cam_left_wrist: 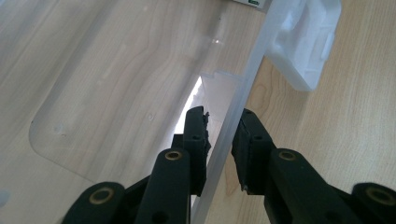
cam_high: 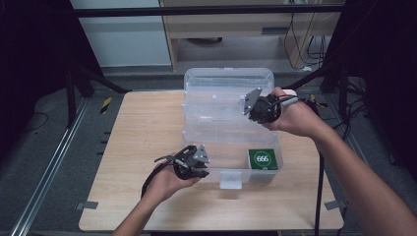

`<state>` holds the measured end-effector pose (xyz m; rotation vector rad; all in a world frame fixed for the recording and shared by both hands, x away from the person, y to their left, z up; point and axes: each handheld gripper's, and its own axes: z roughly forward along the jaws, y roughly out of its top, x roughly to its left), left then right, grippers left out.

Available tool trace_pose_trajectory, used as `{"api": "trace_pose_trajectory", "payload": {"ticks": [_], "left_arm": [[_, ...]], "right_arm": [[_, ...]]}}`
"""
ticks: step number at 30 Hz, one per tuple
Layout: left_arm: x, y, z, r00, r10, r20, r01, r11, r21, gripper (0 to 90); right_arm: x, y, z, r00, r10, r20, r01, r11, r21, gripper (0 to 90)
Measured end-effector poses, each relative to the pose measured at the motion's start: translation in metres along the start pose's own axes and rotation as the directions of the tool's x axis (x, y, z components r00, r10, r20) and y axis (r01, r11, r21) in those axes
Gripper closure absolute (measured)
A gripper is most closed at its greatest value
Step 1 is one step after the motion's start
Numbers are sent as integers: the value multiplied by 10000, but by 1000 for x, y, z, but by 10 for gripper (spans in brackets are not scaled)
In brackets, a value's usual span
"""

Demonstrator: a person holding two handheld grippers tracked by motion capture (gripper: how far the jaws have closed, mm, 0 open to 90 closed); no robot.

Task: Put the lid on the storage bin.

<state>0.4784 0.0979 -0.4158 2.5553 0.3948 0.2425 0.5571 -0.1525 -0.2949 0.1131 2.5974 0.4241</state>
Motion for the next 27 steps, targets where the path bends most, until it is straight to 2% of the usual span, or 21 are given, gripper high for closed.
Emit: {"api": "trace_pose_trajectory", "payload": {"ticks": [11,14,16,17,18,19,20,21,23,27], "left_arm": [[-2,0,1,9999,-3,-137,3,10000,-48,751],[-2,0,1,9999,-19,-152,18,10000,-43,750],[-5,-1,1,9994,-295,-155,294,9996,-52,748],[-3,0,1,9998,-9,-189,8,10000,-50,748],[-3,0,1,9998,3,-208,-4,10000,-46,748],[-5,-1,1,9997,-174,-178,173,9998,-60,747],[-5,0,1,9997,-154,-167,153,9999,-44,747],[-7,-1,2,9990,-424,-173,423,9991,-49,747],[-4,0,1,9998,-32,-195,31,10000,-11,746],[-5,0,1,9997,-46,-224,46,10000,22,745]], "right_arm": [[28,-5,-11,9992,-180,344,189,9995,-234,859],[31,-6,-12,9991,-211,362,224,9991,-359,857],[35,-8,-13,9989,-225,408,240,9990,-376,856],[37,-8,-14,9989,-223,405,240,9988,-416,855],[39,-9,-14,9987,-275,434,293,9987,-419,853],[42,-9,-15,9984,-283,491,302,9988,-375,853],[44,-9,-15,9982,-356,486,376,9984,-412,851],[45,-10,-15,9979,-378,529,399,9984,-398,849],[48,-11,-16,9978,-353,559,376,9985,-401,848],[52,-14,-17,9977,-367,562,396,9979,-512,847]]}}
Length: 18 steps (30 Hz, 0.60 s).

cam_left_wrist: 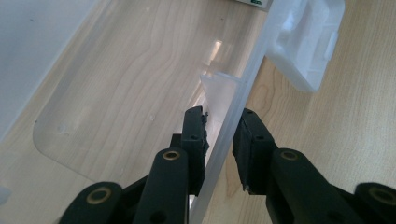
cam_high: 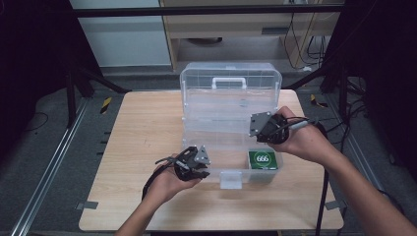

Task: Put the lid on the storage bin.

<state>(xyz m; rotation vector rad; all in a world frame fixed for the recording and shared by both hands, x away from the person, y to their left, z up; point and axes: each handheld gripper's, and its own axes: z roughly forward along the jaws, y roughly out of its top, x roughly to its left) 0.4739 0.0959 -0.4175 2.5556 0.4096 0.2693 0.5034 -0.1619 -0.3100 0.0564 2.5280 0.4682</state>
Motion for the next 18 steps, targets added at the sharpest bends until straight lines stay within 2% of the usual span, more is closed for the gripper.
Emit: {"api": "trace_pose_trajectory", "payload": {"ticks": [3,18], "left_arm": [[1,0,0,9998,192,-62,-192,9998,14,744],[-2,-1,1,9994,218,-254,-220,9997,-92,734]], "right_arm": [[3,-2,-1,10000,23,16,-23,10000,-31,846],[16,-7,-3,9996,26,-264,-31,9998,-201,845]]}}
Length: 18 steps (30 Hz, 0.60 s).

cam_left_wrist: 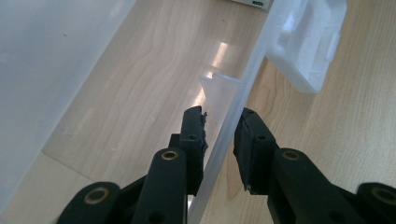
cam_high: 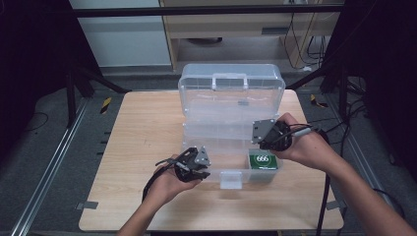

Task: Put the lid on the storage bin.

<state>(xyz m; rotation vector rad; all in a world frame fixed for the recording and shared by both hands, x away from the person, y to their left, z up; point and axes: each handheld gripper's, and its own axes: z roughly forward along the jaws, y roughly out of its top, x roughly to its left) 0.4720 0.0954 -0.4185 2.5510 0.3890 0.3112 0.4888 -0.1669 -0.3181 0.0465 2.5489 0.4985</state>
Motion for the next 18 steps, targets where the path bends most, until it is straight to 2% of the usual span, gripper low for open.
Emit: {"api": "trace_pose_trajectory", "payload": {"ticks": [2,3,4,10,12,15,18], "left_arm": [[-1,0,0,10000,8,-33,-8,10000,-2,731],[0,0,1,9998,178,6,-178,9998,-130,730],[-1,0,0,10000,29,-64,-29,10000,7,729],[-2,0,1,9999,62,-149,-62,10000,14,721],[-5,0,1,9994,212,-282,-212,9998,18,712],[-8,-2,-2,9992,165,-364,-171,9997,-158,608],[-12,-4,-10,9982,178,-565,-201,9990,-393,555]], "right_arm": [[2,0,0,10000,-14,-26,14,10000,4,845],[4,-1,0,10000,0,-65,0,10000,-7,845],[5,-1,0,9999,-56,-87,56,10000,-1,844],[8,-2,0,9999,-50,-121,50,10000,1,838],[8,-2,-1,9999,5,-118,-5,10000,-14,838],[7,-3,-1,9999,-2,-167,1,10000,-36,838],[7,-4,-1,9998,-6,-173,5,10000,-64,836]]}}
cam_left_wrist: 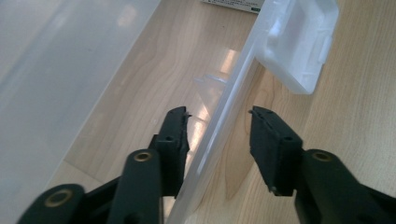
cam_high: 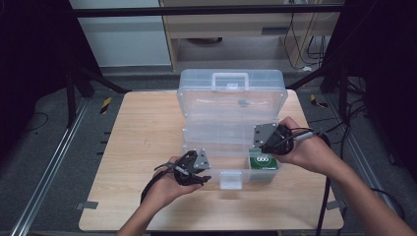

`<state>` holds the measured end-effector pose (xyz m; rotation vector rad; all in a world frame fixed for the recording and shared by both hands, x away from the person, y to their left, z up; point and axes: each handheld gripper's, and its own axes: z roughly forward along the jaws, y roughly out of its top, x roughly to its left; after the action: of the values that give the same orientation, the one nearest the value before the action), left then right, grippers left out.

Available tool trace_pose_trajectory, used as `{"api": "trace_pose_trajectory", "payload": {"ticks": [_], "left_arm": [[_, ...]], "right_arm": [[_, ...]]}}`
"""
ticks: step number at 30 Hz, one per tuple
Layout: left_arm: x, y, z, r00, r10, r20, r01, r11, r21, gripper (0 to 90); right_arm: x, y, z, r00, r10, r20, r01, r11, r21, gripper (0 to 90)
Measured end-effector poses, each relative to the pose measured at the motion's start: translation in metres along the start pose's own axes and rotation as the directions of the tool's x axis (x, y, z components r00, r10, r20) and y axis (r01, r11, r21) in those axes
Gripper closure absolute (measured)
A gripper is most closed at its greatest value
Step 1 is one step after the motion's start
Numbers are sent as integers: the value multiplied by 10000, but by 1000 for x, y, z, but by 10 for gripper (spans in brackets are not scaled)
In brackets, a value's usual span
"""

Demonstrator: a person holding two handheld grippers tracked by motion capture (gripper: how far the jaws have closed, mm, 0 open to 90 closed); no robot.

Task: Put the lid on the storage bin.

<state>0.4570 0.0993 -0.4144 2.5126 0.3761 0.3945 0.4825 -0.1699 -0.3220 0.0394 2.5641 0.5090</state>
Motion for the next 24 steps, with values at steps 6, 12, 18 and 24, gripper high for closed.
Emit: {"api": "trace_pose_trajectory", "payload": {"ticks": [6,12,18,24], "left_arm": [[-1,4,-32,9987,-429,263,458,9912,-1239,538],[4,10,-71,9968,-747,290,791,9753,-2065,650],[43,8,-104,9859,-1673,-98,1612,9626,-2176,848],[79,8,-118,9599,-2728,-645,2485,9345,-2551,896]], "right_arm": [[0,0,0,10000,7,30,-7,10000,-35,833],[1,-1,-1,10000,49,43,-49,10000,-45,831],[2,-1,0,10000,18,93,-17,10000,-91,825],[2,-1,0,9999,40,145,-38,9999,-143,822]]}}
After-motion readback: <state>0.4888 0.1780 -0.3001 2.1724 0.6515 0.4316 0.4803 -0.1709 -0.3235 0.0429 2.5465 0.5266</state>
